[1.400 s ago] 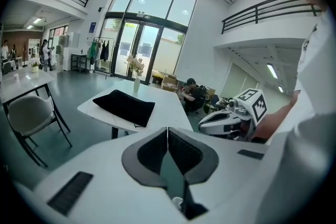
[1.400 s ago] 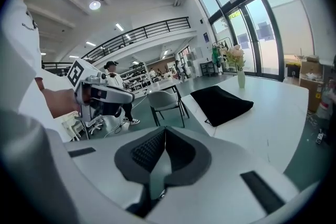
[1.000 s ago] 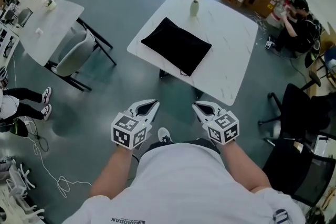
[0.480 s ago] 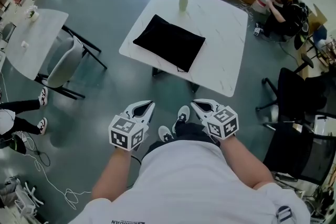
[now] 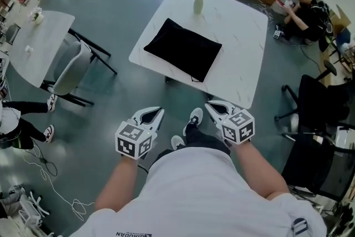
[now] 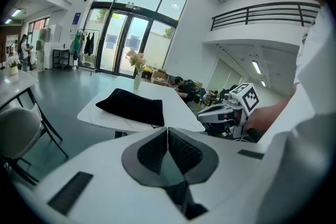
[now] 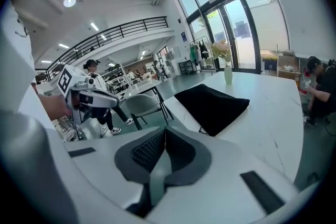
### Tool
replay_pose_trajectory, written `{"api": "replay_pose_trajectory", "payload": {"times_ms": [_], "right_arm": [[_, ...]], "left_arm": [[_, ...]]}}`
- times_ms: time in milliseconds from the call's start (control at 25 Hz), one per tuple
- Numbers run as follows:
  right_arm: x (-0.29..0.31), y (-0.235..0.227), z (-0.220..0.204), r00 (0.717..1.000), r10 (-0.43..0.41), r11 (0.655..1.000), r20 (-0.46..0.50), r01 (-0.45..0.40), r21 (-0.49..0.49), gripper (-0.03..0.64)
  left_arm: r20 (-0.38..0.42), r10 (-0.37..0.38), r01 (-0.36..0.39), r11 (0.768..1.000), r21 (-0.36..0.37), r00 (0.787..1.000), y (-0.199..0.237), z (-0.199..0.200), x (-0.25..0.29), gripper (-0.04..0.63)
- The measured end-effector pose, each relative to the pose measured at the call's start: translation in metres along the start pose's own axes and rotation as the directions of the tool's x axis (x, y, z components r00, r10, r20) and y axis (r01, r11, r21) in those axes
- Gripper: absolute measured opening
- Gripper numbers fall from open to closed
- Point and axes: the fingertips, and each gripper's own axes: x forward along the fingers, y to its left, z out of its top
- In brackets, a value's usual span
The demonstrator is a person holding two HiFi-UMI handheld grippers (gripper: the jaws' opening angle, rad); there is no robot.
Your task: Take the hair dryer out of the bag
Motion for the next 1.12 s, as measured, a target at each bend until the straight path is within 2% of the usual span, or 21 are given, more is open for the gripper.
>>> {"api": "replay_pose_trajectory", "payload": {"times_ms": [280,600,840,1000,1120], "right_arm": [[0.015,-0.033,0.018,1.0,-0.009,0.999,0.021,0.008,0.042,0.017],[0.036,-0.083,0.045,0.999,-0.026,0.998,0.032,0.024,0.058,0.017],[0.046,-0.127,0.063,0.997,-0.052,0.996,0.05,0.048,0.079,0.017],[0.047,-0.146,0.067,0.998,-0.044,0.996,0.038,0.041,0.083,0.017],[0.053,-0.156,0.063,1.0,-0.022,0.996,0.018,0.021,0.083,0.017]], "left_arm": [[0.008,0.001,-0.001,0.999,0.047,1.0,0.017,0.042,0.029,0.018],[-0.017,0.002,0.0,0.997,0.078,1.0,0.047,0.082,0.079,0.018],[-0.049,-0.027,0.033,0.992,0.124,0.998,0.058,0.116,0.129,0.018],[-0.066,-0.044,0.053,0.989,0.139,0.997,0.059,0.139,0.159,0.018],[-0.093,-0.046,0.062,0.982,0.179,0.995,0.058,0.149,0.182,0.018]]}}
